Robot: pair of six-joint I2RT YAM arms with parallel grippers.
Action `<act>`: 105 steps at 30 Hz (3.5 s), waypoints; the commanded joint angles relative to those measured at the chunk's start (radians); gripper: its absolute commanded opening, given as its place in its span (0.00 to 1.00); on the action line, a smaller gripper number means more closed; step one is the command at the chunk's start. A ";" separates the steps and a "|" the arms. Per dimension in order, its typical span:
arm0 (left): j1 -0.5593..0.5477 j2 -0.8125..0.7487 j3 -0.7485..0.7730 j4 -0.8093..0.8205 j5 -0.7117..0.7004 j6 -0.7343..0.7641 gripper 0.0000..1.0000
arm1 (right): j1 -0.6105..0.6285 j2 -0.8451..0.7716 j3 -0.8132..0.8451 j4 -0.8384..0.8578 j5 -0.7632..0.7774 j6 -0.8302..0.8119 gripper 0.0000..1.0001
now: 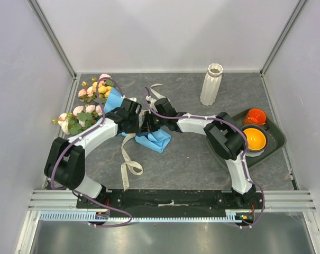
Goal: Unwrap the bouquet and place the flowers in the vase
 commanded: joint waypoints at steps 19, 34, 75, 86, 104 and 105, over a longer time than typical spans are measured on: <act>0.001 0.102 0.044 0.060 -0.040 0.036 0.24 | 0.001 0.016 -0.009 0.038 -0.036 0.010 0.00; -0.005 0.077 0.025 0.062 -0.116 0.033 0.29 | 0.000 0.031 -0.005 0.044 -0.042 0.015 0.00; -0.020 -0.397 0.152 -0.070 -0.105 0.004 0.02 | 0.000 0.039 0.007 0.035 -0.030 0.020 0.00; -0.020 -0.696 0.525 -0.030 -0.156 0.214 0.02 | 0.000 0.029 0.050 0.003 -0.020 -0.002 0.02; -0.020 -0.550 1.151 0.024 -0.236 0.555 0.02 | 0.001 0.023 0.082 -0.055 -0.004 -0.036 0.05; -0.020 -0.544 1.156 -0.007 -0.247 0.543 0.02 | 0.001 0.020 0.091 -0.068 -0.004 -0.043 0.05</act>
